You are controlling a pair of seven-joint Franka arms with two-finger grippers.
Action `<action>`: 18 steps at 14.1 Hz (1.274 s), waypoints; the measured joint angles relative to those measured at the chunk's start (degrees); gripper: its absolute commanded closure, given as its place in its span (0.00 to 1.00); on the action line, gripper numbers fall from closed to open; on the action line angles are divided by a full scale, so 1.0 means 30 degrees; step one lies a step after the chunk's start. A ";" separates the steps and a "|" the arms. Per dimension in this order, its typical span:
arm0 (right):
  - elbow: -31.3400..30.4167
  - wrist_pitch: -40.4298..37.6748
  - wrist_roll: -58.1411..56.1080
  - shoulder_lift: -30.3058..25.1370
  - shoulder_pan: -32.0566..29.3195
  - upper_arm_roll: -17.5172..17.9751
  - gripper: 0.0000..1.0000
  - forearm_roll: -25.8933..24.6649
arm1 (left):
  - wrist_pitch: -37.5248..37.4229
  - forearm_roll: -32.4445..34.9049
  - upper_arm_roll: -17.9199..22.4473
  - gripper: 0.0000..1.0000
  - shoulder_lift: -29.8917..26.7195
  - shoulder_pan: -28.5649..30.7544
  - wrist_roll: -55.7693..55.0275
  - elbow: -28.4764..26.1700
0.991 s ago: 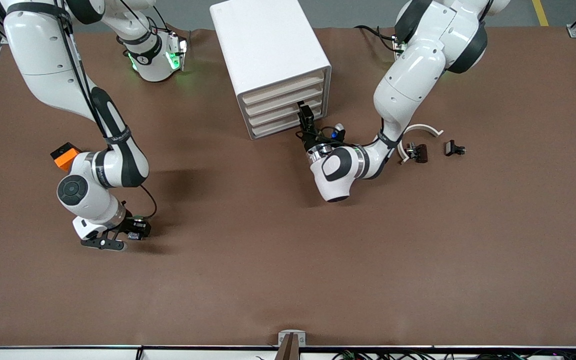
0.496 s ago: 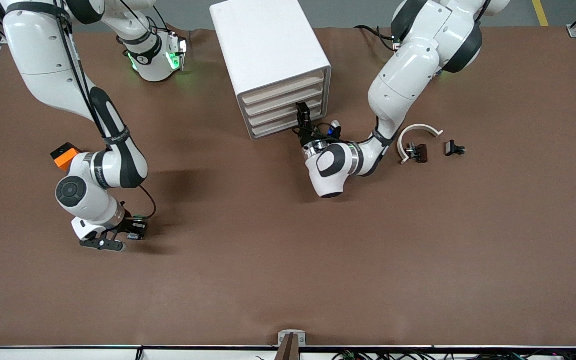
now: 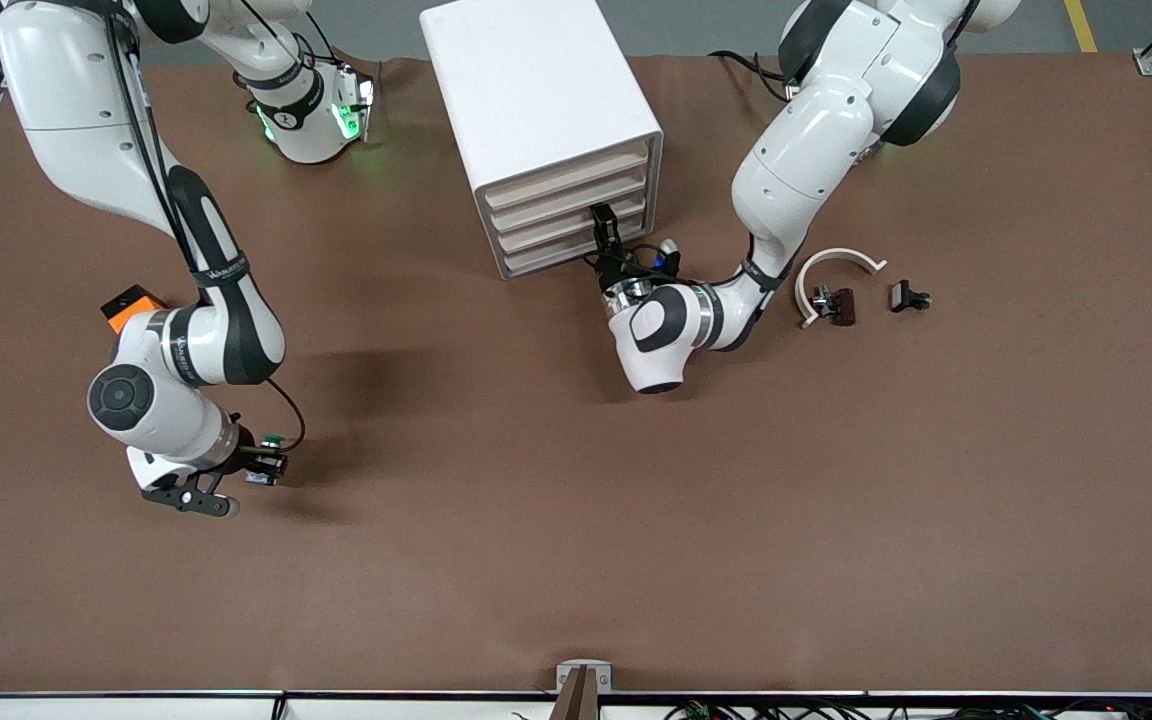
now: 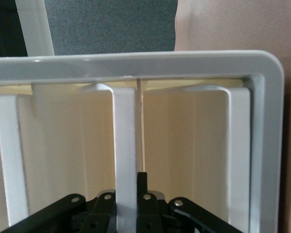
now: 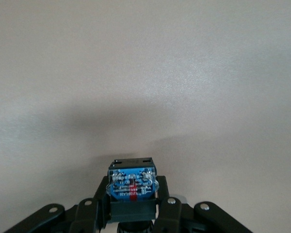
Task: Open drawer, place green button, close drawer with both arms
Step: 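Pull the drawer open with the left gripper while the right gripper carries the button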
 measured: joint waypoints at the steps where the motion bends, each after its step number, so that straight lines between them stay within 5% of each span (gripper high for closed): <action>1: 0.0449 -0.0888 0.0524 -0.0108 0.0061 0.0012 1.00 0.0000 | -0.0010 -0.0001 0.0067 0.93 -0.0001 0.0054 0.0000 0.0011; 11: 0.1309 -0.3694 0.5335 -0.1018 0.1296 0.0167 1.00 0.0006 | -0.0018 -0.0260 0.1520 0.86 -0.0089 0.2028 0.0236 0.1202; 18: 0.1595 -0.3757 1.5173 -0.1485 0.6803 0.0308 1.00 0.0006 | 0.0592 -0.0258 0.1729 0.85 -0.0086 0.3467 0.0373 0.2117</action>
